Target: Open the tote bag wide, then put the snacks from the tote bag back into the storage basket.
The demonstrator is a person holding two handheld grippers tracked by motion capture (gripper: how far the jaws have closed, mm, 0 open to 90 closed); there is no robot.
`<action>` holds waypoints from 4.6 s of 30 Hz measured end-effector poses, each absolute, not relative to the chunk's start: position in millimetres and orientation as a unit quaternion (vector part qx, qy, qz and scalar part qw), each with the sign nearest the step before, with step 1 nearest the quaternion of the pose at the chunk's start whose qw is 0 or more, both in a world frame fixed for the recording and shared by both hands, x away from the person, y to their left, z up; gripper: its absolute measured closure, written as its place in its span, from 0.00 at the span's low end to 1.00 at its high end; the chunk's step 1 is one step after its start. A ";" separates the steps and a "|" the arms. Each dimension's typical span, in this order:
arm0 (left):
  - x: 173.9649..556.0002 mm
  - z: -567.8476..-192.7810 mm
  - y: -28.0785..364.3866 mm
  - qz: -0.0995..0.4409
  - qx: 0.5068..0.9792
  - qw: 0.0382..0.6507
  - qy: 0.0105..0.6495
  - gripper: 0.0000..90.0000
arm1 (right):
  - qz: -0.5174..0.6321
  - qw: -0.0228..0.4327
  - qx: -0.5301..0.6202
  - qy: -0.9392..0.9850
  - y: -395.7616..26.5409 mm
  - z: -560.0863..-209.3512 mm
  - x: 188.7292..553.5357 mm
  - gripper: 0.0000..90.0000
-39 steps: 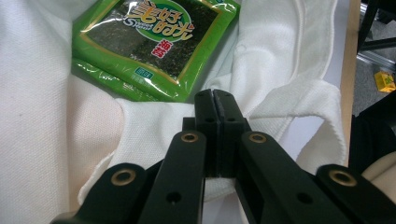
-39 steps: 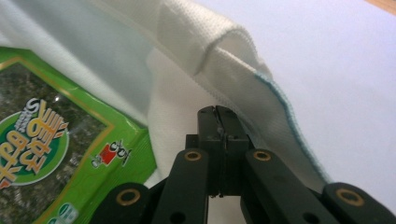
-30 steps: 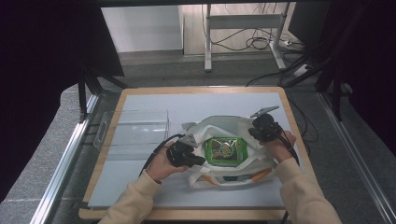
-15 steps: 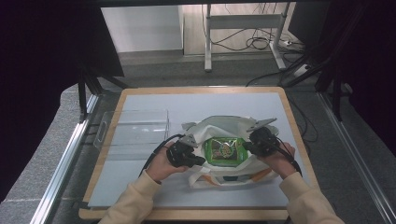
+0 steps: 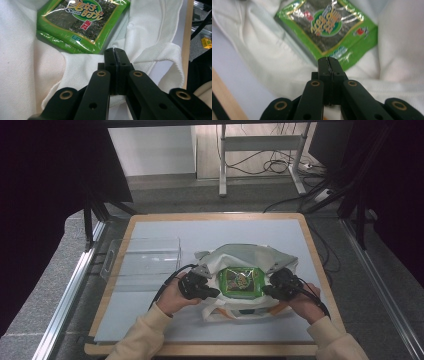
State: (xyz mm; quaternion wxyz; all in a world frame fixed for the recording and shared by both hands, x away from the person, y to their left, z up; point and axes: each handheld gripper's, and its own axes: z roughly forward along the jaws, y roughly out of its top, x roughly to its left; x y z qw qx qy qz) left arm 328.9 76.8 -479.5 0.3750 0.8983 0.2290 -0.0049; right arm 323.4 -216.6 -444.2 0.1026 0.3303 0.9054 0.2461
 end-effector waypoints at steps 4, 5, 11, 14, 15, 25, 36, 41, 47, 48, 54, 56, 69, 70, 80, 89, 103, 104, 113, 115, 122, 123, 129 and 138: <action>328.7 -479.9 76.2 -0.005 0.897 0.376 0.230 1.00 | 0.234 0.090 0.332 0.909 -222.3 -447.7 316.4 0.99; 328.5 -480.1 75.9 -0.005 0.897 0.377 0.231 1.00 | 0.233 0.087 0.333 0.909 -223.3 -448.9 314.7 0.99; 328.1 -480.6 74.8 -0.007 0.898 0.374 0.230 1.00 | 0.227 0.082 0.328 0.913 -225.8 -453.4 306.8 0.99; 328.5 -480.7 74.5 -0.005 0.900 0.374 0.224 1.00 | 0.224 0.083 0.328 0.914 -225.9 -455.8 304.8 0.99; 328.4 -480.8 74.3 -0.005 0.900 0.373 0.224 1.00 | 0.224 0.083 0.328 0.914 -226.0 -456.8 304.6 0.99; 327.7 -481.6 73.7 -0.007 0.900 0.373 0.226 1.00 | 0.218 0.078 0.334 0.913 -226.5 -463.3 303.3 0.99; 326.9 -481.3 75.3 -0.010 0.900 0.370 0.229 1.00 | 0.234 0.087 0.334 0.909 -224.3 -453.1 307.0 0.99; 326.3 -482.0 74.8 -0.011 0.899 0.372 0.232 1.00 | 0.245 0.095 0.322 0.910 -213.1 -444.0 313.3 0.99; 326.0 -481.8 75.4 -0.010 0.900 0.371 0.230 1.00 | 0.271 0.099 0.326 0.900 -206.2 -436.0 323.5 0.99; 325.9 -481.8 75.4 -0.010 0.900 0.371 0.230 1.00 | 0.276 0.100 0.329 0.897 -206.6 -434.4 324.8 0.99; 326.4 -481.3 76.0 -0.008 0.900 0.372 0.228 1.00 | 0.297 0.101 0.341 0.886 -208.6 -429.1 328.8 0.99; 326.4 -480.6 76.3 -0.006 0.898 0.376 0.229 1.00 | 0.307 0.099 0.347 0.881 -209.5 -428.3 330.0 0.97; 324.9 -458.6 91.4 0.026 0.864 0.436 0.251 0.76 | 0.349 0.092 0.441 0.822 -207.8 -432.9 345.7 0.43; 324.7 -457.2 92.3 0.028 0.862 0.439 0.252 0.71 | 0.347 0.088 0.448 0.819 -206.0 -433.2 347.0 0.42; 322.6 -453.9 94.4 0.036 0.858 0.442 0.260 0.50 | 0.319 0.068 0.485 0.811 -195.6 -439.7 358.5 0.37; 323.5 -455.3 93.8 0.035 0.861 0.435 0.261 0.45 | 0.285 0.065 0.507 0.811 -189.9 -448.9 370.6 0.37; 324.4 -454.3 97.0 0.030 0.860 0.439 0.259 0.43 | 0.214 0.075 0.531 0.816 -171.1 -459.8 379.0 0.32; 324.2 -454.0 97.1 0.030 0.859 0.440 0.259 0.43 | 0.206 0.070 0.537 0.815 -170.6 -462.1 380.8 0.31; 324.4 -451.9 97.4 0.032 0.861 0.441 0.254 0.43 | 0.168 0.060 0.581 0.794 -168.5 -481.3 396.6 0.23; 324.8 -452.6 97.0 0.031 0.862 0.438 0.254 0.43 | 0.162 0.061 0.590 0.788 -169.8 -486.0 398.6 0.22; 324.5 -453.0 96.4 0.034 0.862 0.437 0.254 0.43 | 0.152 0.035 0.598 0.786 -170.7 -495.8 401.3 0.19; 324.8 -452.8 96.9 0.035 0.864 0.435 0.252 0.43 | 0.153 0.028 0.601 0.784 -171.6 -496.4 401.7 0.19; 324.1 -453.4 95.6 0.035 0.861 0.438 0.255 0.43 | 0.161 0.030 0.596 0.786 -173.6 -495.3 401.2 0.30; 325.0 -454.0 96.0 0.037 0.865 0.432 0.252 0.44 | 0.198 -0.015 0.597 0.777 -179.3 -494.7 401.0 0.66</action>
